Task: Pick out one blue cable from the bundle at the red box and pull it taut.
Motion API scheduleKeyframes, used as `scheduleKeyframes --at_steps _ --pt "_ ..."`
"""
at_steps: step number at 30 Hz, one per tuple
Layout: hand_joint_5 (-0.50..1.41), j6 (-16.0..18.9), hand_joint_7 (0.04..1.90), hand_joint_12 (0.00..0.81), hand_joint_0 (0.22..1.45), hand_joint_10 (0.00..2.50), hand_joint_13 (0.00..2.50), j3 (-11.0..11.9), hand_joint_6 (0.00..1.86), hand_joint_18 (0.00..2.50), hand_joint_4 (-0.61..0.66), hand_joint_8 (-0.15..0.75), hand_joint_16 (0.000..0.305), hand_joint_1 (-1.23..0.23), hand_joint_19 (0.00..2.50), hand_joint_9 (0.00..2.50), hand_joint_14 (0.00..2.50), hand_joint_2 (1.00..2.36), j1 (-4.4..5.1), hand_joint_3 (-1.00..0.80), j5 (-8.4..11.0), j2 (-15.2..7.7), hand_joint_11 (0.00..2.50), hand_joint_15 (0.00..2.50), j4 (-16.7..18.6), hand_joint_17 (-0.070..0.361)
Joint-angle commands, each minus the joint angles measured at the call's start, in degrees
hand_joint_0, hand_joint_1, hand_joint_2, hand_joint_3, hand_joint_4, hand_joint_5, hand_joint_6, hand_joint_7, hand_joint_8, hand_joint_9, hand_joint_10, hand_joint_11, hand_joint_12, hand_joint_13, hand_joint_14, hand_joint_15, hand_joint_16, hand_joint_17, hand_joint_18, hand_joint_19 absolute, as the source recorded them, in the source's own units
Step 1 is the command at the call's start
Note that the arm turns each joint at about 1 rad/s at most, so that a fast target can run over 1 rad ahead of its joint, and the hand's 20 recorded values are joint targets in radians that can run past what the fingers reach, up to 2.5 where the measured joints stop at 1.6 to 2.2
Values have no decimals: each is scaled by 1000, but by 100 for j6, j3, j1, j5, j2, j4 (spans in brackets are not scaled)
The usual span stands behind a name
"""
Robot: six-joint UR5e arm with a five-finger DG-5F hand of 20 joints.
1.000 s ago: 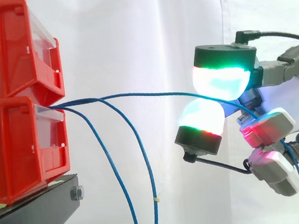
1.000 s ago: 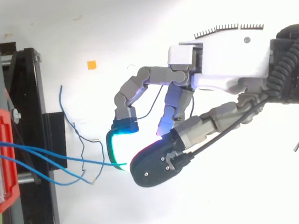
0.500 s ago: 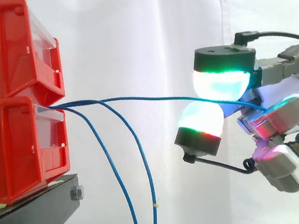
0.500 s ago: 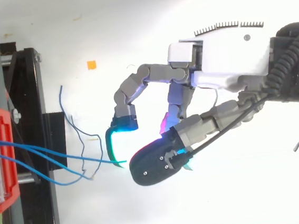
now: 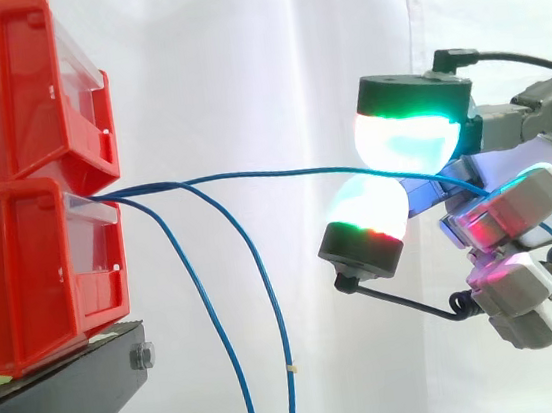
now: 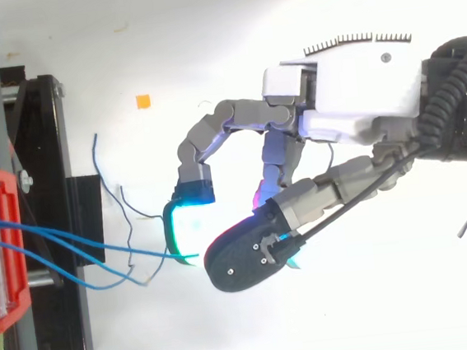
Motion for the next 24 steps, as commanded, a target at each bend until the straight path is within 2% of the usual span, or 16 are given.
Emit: scheduleKeyframes --at_steps 1,13,24 --pt "-101 15 877 354 586 30 1242 -1 919 1053 -2 281 49 -662 680 1461 26 1004 12 -453 3 -4 892 687 1 110" --pt "-103 15 875 346 542 30 1238 -1 886 1053 37 293 48 -574 689 1450 26 1000 12 -500 -14 -4 876 692 9 109" --pt "-102 15 864 364 507 28 1249 -1 880 1087 53 300 51 -630 678 1458 23 1000 21 -500 -6 -4 866 686 45 116"
